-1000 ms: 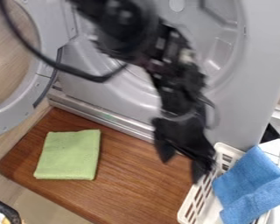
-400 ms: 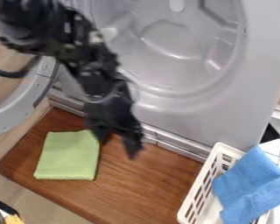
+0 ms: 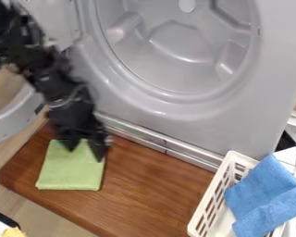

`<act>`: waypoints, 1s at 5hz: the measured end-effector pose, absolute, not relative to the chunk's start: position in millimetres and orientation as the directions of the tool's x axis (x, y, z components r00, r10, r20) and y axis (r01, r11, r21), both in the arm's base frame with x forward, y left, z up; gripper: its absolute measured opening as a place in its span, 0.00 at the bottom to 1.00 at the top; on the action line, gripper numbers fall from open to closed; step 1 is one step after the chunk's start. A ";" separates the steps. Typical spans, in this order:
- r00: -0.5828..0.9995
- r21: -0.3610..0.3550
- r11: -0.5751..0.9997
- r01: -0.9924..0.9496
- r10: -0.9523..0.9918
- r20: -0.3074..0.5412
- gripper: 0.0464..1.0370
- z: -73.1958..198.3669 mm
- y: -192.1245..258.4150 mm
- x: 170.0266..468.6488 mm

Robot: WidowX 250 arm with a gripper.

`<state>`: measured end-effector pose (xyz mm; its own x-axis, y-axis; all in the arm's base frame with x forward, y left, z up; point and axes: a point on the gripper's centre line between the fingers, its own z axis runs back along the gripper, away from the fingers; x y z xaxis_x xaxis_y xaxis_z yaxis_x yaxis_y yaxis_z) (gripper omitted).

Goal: Moved the cloth from the left side to the right side

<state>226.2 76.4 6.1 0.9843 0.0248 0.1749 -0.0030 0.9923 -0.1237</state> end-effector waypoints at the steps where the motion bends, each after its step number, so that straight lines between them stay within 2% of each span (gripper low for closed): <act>1: 0.987 -0.101 0.995 -0.009 0.025 0.160 0.96 -7.2 91.3 230.2; 5: 0.983 -0.066 0.993 -0.099 0.108 0.148 0.96 -72.6 120.7 237.5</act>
